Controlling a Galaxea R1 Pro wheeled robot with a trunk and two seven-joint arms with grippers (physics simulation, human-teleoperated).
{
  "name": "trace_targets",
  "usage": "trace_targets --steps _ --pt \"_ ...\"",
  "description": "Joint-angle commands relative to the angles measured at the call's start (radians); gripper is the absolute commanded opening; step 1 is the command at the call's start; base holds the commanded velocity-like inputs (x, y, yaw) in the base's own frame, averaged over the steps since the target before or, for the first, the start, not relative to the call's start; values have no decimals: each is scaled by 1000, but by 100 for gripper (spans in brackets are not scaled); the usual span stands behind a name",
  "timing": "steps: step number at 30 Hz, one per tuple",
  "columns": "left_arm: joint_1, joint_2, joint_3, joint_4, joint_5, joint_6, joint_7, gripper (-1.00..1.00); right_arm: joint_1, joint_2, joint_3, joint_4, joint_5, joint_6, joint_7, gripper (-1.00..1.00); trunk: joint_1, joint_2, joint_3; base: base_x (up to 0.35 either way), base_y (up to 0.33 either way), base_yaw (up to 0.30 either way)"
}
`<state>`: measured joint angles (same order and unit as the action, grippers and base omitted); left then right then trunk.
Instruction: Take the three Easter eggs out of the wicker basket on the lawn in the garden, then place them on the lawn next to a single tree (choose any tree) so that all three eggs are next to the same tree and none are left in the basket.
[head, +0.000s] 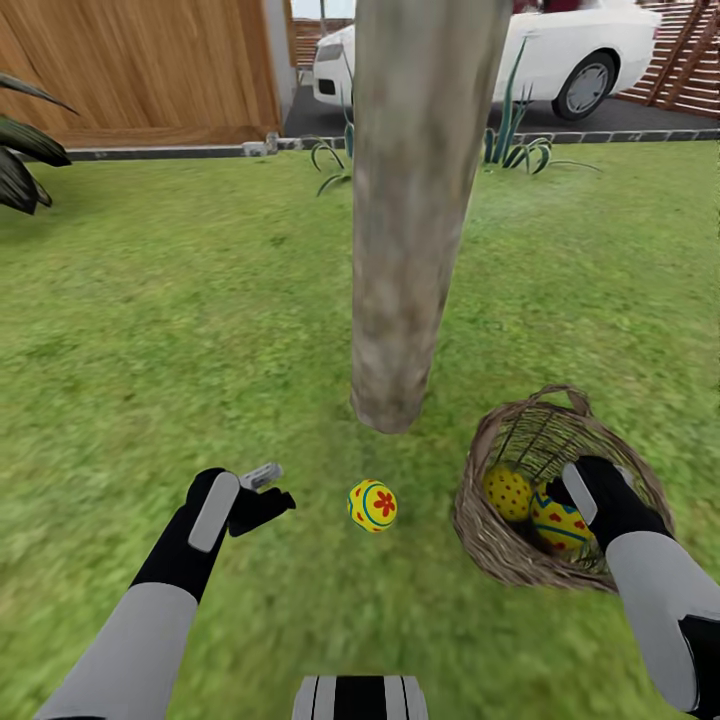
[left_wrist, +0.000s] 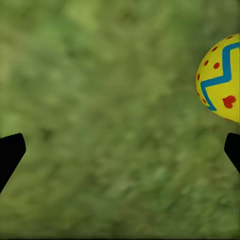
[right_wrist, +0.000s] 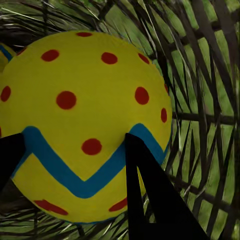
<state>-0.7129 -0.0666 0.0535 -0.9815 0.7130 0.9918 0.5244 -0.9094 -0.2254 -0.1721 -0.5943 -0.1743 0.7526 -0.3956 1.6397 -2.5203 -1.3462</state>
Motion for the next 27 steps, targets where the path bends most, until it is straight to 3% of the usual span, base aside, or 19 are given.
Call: trace_targets --steps 1,6,10,12,20,23,27 --pt "0 -1 2 3 11 2 10 100 0 0 0 -1 -11 2 -8 -100 -1 0 3 0 0 0" --pt "0 -2 2 7 11 2 9 100 0 2 -1 -3 -20 18 2 -100 -3 1 23 0 0 0" --pt "0 -2 2 7 11 2 8 100 0 1 -1 -3 -20 38 146 -100 -5 2 38 0 0 0" --pt "0 -1 2 7 11 2 8 100 0 0 -1 -4 -18 63 181 -100 -6 3 46 0 0 0" --pt "0 -2 2 10 13 2 8 100 0 0 -2 -77 -14 86 195 -100 -9 4 77 -195 0 0" --pt "0 -2 2 10 11 2 8 100 0 0 -3 -153 -13 108 194 -100 -10 5 88 -22 0 0" --pt "0 -1 3 11 12 2 8 100 0 1 -6 -343 -13 211 193 -100 -12 6 104 -1 0 0"
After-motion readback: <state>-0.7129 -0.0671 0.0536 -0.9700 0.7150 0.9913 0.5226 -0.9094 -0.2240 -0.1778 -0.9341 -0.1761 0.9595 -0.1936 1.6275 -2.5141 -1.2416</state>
